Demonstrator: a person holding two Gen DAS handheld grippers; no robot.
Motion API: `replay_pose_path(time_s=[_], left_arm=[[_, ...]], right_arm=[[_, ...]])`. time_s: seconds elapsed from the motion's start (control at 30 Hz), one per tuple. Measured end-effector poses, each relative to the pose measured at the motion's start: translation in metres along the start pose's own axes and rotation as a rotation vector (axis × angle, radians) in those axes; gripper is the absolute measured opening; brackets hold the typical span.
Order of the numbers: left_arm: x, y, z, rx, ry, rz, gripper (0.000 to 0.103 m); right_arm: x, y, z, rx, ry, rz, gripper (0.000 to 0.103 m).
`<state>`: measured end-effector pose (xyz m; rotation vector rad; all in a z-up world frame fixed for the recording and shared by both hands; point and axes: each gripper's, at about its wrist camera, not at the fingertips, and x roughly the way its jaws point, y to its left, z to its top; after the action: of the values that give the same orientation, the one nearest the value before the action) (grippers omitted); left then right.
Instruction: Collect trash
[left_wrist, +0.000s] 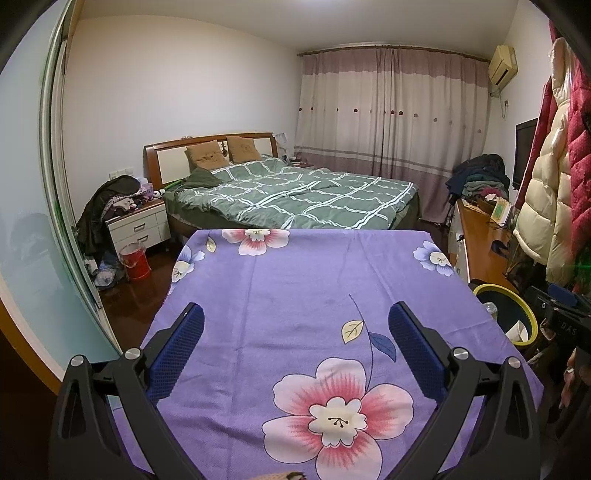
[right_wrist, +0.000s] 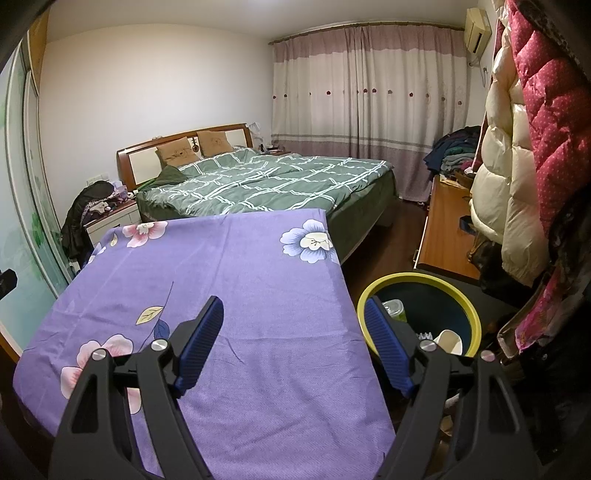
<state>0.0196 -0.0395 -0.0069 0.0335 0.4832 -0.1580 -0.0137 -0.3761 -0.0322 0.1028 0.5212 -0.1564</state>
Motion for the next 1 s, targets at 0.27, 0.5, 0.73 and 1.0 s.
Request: replay_pose_path(time_s=[0.27, 0.5, 0.73, 1.0], left_arm=[[0.0010, -0.0007, 0.0004, 0.000, 0.003, -0.002, 0.098], [0.0038, -0.0002, 0.0002, 0.002, 0.004, -0.006, 0.098], [0.0055, -0.0002, -0.0005, 0.006, 0.004, -0.010, 0.098], [0.0048, -0.0008, 0.0000, 0.007, 0.005, -0.012, 0.098]], right_arm=[[0.0024, 0.0013, -0.0018, 0.001, 0.003, 0.001, 0.074], [0.0027, 0.0014, -0.0020, 0.001, 0.003, 0.002, 0.074], [0.0025, 0.0010, -0.0017, 0.002, 0.003, 0.002, 0.074], [0.0030, 0.0005, -0.0021, 0.002, 0.004, 0.001, 0.074]])
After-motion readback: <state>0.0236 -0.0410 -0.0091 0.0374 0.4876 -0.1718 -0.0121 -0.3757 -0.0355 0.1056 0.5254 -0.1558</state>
